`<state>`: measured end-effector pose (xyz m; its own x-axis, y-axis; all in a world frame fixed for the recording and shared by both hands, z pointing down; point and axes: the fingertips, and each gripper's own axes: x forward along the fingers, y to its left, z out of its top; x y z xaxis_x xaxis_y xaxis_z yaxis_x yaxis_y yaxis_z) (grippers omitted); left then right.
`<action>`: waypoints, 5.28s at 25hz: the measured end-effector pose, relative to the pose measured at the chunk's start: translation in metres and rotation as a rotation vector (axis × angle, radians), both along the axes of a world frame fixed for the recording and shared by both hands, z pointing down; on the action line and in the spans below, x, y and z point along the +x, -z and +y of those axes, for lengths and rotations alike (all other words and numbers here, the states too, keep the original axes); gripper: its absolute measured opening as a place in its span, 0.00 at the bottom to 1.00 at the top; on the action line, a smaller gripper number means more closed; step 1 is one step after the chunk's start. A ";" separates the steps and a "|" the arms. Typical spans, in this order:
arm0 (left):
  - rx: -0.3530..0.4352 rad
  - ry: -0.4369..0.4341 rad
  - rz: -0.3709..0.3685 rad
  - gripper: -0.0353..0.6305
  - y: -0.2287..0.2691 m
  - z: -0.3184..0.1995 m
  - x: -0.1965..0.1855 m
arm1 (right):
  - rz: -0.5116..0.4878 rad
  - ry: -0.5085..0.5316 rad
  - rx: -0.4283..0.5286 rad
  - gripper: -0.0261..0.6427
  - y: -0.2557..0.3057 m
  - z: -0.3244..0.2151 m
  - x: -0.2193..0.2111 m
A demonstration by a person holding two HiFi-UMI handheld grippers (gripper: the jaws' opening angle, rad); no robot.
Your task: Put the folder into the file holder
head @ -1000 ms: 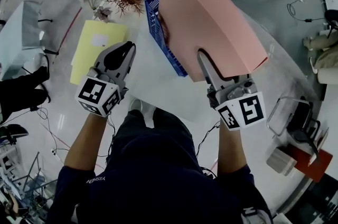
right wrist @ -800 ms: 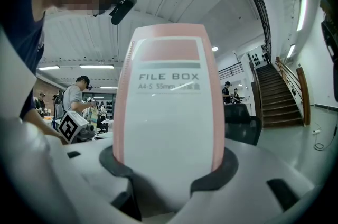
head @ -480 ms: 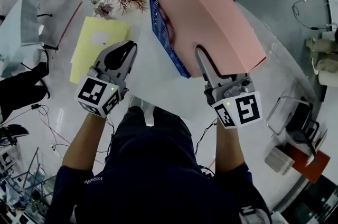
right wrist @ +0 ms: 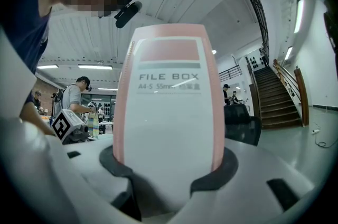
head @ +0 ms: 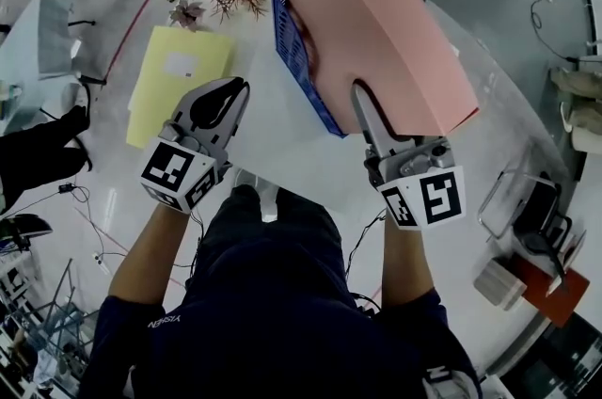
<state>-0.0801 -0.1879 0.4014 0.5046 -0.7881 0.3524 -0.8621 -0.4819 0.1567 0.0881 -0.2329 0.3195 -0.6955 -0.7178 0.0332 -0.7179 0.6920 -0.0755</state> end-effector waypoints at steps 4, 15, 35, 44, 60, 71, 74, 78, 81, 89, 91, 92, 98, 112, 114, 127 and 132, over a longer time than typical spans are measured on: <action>-0.009 -0.014 -0.005 0.14 -0.004 0.004 0.003 | -0.003 -0.005 -0.002 0.45 -0.006 0.001 0.000; -0.042 -0.024 -0.009 0.14 -0.019 0.010 0.007 | 0.003 -0.013 -0.004 0.45 -0.024 0.001 0.000; -0.051 -0.017 -0.020 0.14 -0.036 0.023 0.009 | 0.022 -0.047 0.010 0.45 -0.058 0.008 -0.007; -0.061 -0.024 -0.021 0.13 -0.046 0.035 0.007 | 0.036 -0.076 0.026 0.45 -0.072 0.011 -0.010; -0.083 -0.031 -0.010 0.13 -0.062 0.048 0.008 | 0.034 -0.119 0.014 0.45 -0.099 0.013 -0.008; -0.090 -0.041 0.001 0.13 -0.069 0.046 0.008 | 0.038 -0.129 0.014 0.46 -0.111 0.015 -0.012; -0.090 -0.047 0.005 0.13 -0.070 0.046 0.009 | 0.041 -0.130 0.021 0.46 -0.112 0.017 -0.013; -0.090 -0.051 0.009 0.13 -0.071 0.045 0.009 | 0.042 -0.131 0.027 0.46 -0.115 0.018 -0.015; -0.087 -0.055 0.011 0.13 -0.070 0.045 0.010 | 0.048 -0.129 0.028 0.46 -0.116 0.019 -0.015; -0.074 -0.070 0.019 0.13 -0.062 0.044 0.011 | 0.066 -0.131 0.006 0.48 -0.119 0.021 -0.015; -0.069 -0.075 0.021 0.13 -0.060 0.044 0.012 | 0.074 -0.130 -0.002 0.49 -0.120 0.022 -0.016; -0.066 -0.077 0.022 0.13 -0.059 0.045 0.012 | 0.077 -0.131 -0.006 0.50 -0.120 0.022 -0.016; -0.050 -0.087 0.027 0.13 -0.050 0.048 0.013 | 0.095 -0.139 -0.040 0.53 -0.122 0.022 -0.015; -0.013 -0.117 0.033 0.13 -0.030 0.061 0.015 | 0.120 -0.170 -0.078 0.56 -0.118 0.047 0.001; -0.003 -0.123 0.033 0.13 -0.027 0.063 0.015 | 0.122 -0.181 -0.080 0.56 -0.117 0.053 0.004; 0.046 -0.175 0.041 0.13 -0.003 0.072 0.019 | 0.123 -0.246 -0.100 0.56 -0.105 0.086 0.019; 0.062 -0.197 0.045 0.13 0.004 0.074 0.021 | 0.117 -0.267 -0.117 0.56 -0.101 0.100 0.019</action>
<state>-0.0594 -0.1140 0.3971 0.6655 -0.6919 0.2800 -0.7428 -0.6508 0.1574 0.1067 -0.1327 0.4205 -0.4698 -0.8610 0.1948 -0.8814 0.4698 -0.0494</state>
